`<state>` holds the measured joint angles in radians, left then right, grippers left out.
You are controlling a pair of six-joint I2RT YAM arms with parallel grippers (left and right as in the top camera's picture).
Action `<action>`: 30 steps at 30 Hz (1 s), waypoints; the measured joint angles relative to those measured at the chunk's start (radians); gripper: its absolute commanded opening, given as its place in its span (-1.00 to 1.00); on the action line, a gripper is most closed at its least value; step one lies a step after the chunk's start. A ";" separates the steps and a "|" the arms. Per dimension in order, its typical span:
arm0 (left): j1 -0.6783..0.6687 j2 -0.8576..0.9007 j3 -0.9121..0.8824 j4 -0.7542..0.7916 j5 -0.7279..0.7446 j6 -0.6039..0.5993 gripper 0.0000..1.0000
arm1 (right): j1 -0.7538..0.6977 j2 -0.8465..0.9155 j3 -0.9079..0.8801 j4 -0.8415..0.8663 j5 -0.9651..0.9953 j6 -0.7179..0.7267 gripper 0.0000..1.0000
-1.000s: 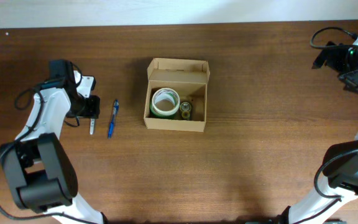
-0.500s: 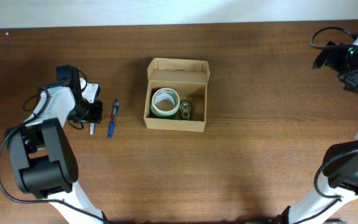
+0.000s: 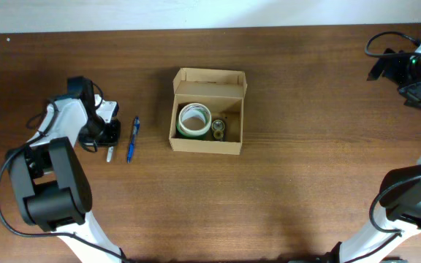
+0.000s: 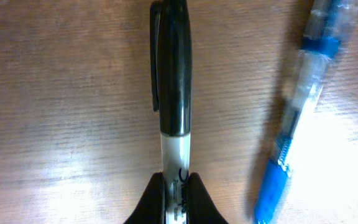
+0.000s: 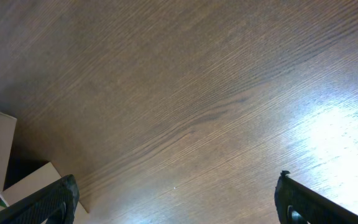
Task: Pack container
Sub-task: 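Move the left gripper back to the pens and grasp the black Sharpie, then carry the Sharpie with the left gripper and release it into the box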
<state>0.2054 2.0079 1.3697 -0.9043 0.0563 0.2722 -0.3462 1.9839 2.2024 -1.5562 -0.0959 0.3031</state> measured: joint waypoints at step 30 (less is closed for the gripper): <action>-0.643 -0.073 0.727 -0.613 0.082 0.776 -0.97 | 0.000 0.000 -0.001 0.000 0.000 0.000 0.98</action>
<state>-0.4377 1.9350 2.0968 -1.5173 0.1383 1.0477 -0.3462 1.9839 2.2017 -1.5558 -0.0963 0.3031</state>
